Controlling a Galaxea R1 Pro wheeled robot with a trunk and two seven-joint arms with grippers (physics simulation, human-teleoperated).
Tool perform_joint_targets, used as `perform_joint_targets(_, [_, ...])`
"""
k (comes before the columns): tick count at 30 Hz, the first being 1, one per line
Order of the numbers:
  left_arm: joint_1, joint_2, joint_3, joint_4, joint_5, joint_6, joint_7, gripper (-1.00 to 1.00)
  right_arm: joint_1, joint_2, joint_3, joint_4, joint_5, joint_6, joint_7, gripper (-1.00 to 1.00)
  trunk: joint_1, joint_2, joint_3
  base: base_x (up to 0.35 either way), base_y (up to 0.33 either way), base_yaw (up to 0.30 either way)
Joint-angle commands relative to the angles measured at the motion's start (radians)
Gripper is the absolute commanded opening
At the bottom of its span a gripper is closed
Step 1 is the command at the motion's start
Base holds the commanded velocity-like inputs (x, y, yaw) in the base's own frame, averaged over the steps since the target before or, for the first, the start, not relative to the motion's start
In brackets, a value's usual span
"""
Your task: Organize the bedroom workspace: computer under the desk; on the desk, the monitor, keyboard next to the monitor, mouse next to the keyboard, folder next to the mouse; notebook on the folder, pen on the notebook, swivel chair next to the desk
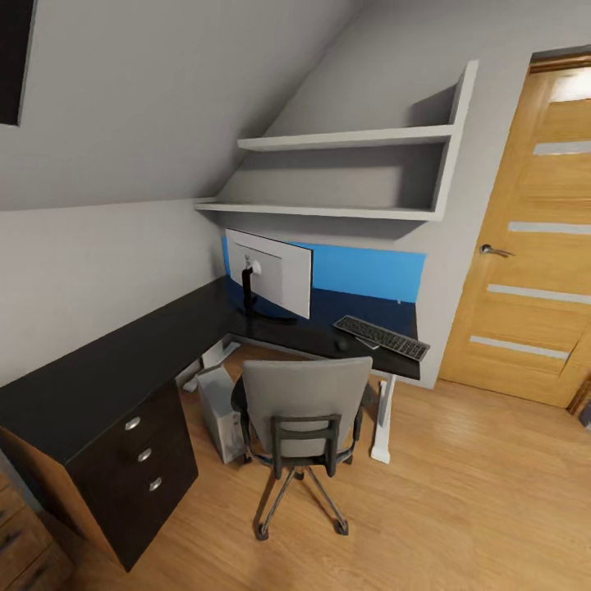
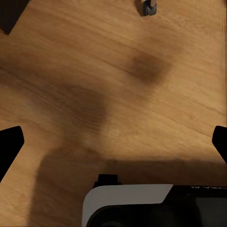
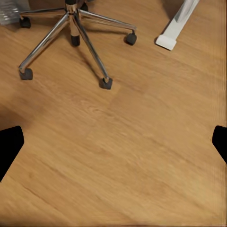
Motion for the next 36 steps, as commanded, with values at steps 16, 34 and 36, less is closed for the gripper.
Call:
perform_joint_targets(16, [0.0, 0.0, -0.002, 0.0, 0.005, -0.005, 0.001, 1.0, -0.001, 0.0, 0.0, 0.0, 0.003, -0.003, 0.0, 1.0, 0.0, -0.001, -0.001, 0.001, -0.001, -0.3])
perform_joint_targets(34, [0.0, 0.001, -0.002, 0.001, 0.005, -0.005, 0.001, 1.0, -0.001, -0.008, 0.0, 0.0, 0.003, -0.004, 0.0, 1.0, 0.0, -0.001, -0.001, 0.123, 0.0, -0.3])
perform_joint_targets(36, [0.0, 0.002, -0.002, 0.001, 0.005, -0.005, 0.001, 1.0, -0.001, -0.008, 0.0, 0.0, 0.003, -0.004, -0.001, 1.0, 0.0, -0.001, -0.001, 0.002, 0.0, -0.3])
